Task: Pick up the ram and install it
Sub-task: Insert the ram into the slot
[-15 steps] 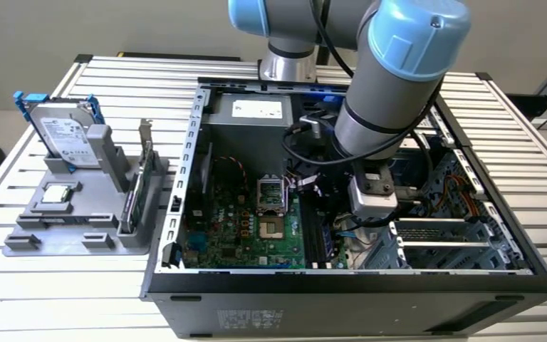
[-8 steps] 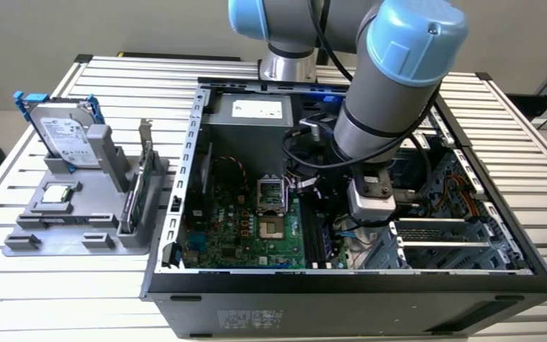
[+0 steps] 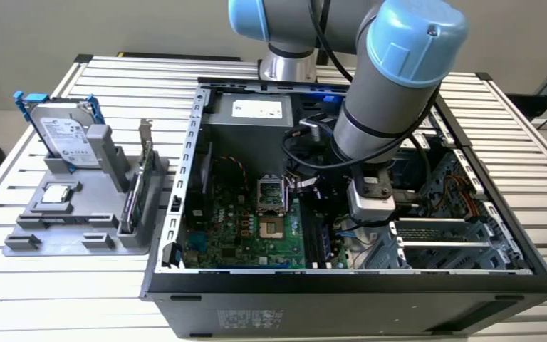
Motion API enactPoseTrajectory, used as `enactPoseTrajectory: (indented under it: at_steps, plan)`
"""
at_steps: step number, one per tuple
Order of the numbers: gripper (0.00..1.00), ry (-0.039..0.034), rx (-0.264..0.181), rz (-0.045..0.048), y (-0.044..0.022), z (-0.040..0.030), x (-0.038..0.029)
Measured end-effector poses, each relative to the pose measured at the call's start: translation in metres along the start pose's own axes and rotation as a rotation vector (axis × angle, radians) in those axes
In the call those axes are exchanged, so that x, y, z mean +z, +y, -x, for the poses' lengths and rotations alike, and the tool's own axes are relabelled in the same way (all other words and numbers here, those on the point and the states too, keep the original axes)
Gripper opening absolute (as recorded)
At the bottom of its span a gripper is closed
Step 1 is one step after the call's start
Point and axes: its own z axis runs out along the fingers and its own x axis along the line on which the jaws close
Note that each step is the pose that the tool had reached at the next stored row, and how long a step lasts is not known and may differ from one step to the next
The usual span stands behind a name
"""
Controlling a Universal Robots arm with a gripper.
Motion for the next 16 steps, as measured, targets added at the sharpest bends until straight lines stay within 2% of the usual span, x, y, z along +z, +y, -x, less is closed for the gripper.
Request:
enactPoseTrajectory:
  at_steps: [4,9,16]
  plan:
    - [1.00,-0.0002,0.000,0.0011,0.0003,0.0001,-0.0008]
    - [1.00,-0.0010,0.001,-0.0029,0.0003,0.0005,-0.0082]
    - [1.00,-0.0043,0.005,-0.0041,0.0007,0.0015,-0.0300]
